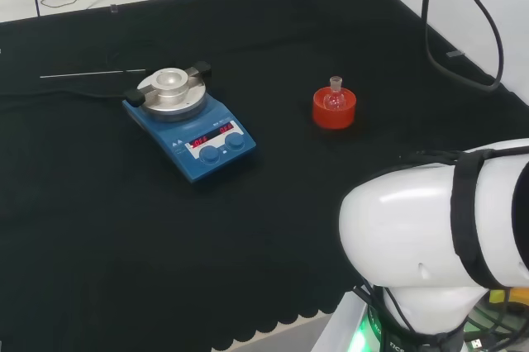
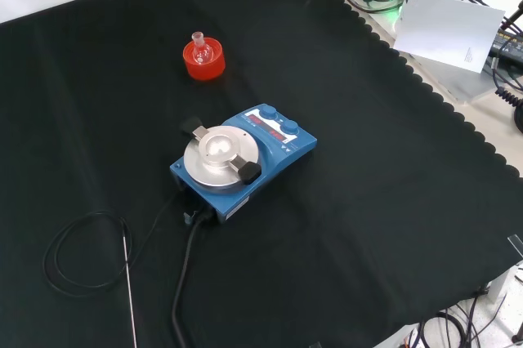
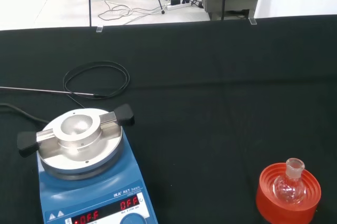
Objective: Pick up the round-bottom flask.
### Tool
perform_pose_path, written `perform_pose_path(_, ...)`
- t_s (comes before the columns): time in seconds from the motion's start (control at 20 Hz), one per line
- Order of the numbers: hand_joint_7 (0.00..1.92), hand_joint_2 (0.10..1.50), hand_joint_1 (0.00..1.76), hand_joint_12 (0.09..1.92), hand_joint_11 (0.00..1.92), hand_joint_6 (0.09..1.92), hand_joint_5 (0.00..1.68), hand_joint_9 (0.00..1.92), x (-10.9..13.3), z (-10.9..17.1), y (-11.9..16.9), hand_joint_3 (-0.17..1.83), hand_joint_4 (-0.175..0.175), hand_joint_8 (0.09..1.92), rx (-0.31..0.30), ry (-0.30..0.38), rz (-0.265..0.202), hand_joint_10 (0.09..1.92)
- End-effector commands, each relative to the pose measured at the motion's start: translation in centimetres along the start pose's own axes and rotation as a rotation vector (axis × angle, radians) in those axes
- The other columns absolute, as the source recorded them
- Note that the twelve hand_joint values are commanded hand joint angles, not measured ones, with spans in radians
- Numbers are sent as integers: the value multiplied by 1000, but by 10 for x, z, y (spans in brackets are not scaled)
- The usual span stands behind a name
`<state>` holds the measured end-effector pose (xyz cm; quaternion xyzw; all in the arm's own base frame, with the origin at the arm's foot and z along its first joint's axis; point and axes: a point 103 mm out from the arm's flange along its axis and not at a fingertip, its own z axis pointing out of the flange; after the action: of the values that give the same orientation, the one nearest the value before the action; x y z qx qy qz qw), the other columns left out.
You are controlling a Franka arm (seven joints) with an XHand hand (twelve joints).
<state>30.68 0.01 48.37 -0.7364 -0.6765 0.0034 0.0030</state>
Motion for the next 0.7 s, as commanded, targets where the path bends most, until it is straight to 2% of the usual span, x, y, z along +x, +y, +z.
perform_pose_path(0.05,321,1084,359,1362,280,202,372,456,0,0,0,615,-34,813,-8,-7,0,869)
perform_pose_path(0.1,191,1169,223,1378,168,201,374,330,1,0,0,504,-34,726,-7,-8,-1,791)
perform_pose_path(0.2,98,1259,120,1391,85,197,377,239,0,1,1,369,-34,657,-8,-5,1,724)
perform_pose_path(0.7,80,1299,95,1396,66,193,384,219,-21,18,12,298,-34,637,35,-2,58,704)
